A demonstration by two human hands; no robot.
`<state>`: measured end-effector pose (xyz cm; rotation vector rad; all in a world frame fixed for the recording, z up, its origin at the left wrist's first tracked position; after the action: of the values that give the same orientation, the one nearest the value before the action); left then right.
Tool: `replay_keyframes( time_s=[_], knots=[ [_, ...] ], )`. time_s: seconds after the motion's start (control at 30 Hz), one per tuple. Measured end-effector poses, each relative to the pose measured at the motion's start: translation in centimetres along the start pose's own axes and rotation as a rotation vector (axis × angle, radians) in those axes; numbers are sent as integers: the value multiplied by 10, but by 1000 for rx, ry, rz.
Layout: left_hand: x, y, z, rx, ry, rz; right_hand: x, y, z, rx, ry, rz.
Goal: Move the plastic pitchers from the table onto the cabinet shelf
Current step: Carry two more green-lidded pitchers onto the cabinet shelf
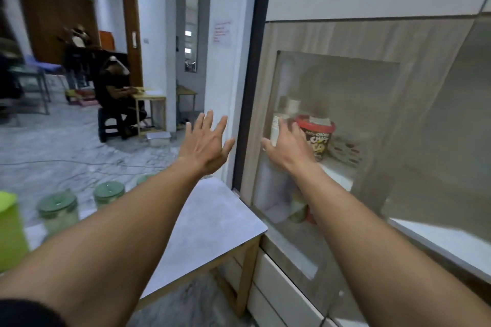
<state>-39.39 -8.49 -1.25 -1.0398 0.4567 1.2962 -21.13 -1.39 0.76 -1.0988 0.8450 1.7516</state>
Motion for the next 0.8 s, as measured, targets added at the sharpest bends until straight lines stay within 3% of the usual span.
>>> replay_keyframes(
  time_s=[0.5,0.8],
  knots=[
    [6,231,-41,-328,-56,-61,146,208,42,-232,156,219],
    [66,349,-78,-590,-132,-225,276,302,61,-416,354,319]
  ],
)
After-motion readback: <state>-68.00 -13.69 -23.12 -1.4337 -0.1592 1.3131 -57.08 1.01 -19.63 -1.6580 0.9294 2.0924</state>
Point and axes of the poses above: each hand's wrist, its own z-axis towards the middle knuckle, its own x-axis out of the palm, y = z × x, the point moved 8 cm from there along z, towards the middle knuckle, and after that the axes turned 15 degrees about -z, right-handed, at the moved point
